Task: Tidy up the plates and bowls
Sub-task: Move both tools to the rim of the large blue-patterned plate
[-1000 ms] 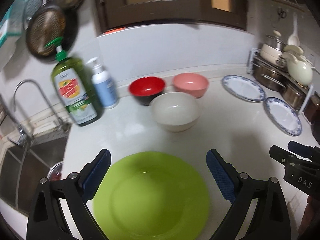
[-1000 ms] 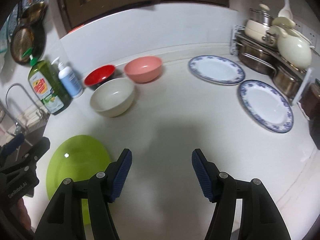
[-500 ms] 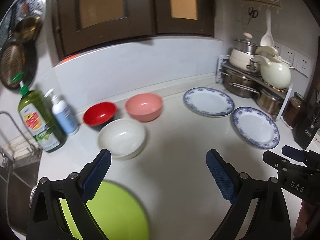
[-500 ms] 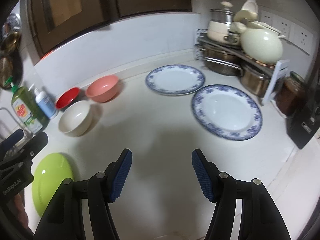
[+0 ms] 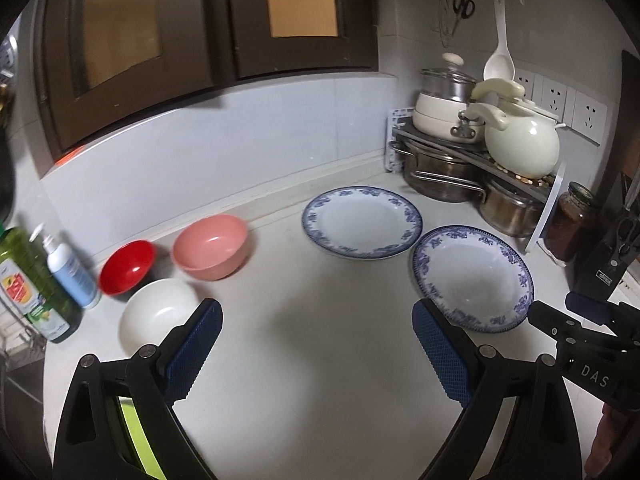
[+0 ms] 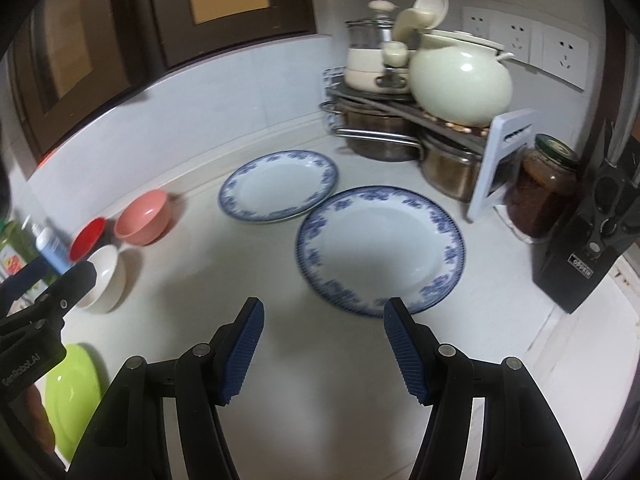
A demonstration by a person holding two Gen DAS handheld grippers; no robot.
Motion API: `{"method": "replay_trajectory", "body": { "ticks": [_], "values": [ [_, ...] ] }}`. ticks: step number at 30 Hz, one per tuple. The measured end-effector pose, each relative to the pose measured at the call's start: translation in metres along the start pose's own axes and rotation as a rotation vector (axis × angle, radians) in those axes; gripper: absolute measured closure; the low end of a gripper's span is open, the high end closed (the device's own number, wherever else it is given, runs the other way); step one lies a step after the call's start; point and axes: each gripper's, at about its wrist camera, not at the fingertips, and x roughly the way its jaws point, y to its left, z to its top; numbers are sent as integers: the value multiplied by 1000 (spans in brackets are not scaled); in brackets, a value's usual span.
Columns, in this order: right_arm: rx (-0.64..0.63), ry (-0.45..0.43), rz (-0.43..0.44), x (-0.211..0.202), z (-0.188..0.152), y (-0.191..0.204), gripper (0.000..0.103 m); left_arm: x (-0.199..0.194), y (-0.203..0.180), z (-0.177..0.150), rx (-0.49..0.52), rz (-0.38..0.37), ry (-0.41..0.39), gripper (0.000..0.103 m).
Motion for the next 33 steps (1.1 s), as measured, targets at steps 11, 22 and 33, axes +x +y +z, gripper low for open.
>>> {"method": "replay_trajectory", "body": {
  "ticks": [11,22,33],
  "values": [
    [79,21,-13,39,20,-52,40,42,-46,25,47,-35,40,6],
    [151,40,-62,68,32,-87,40,90,-82,43,64,-83,98,6],
    [163,58,-95,102,44,-114,40,143,-106,41,96,-69,167,12]
  ]
}}
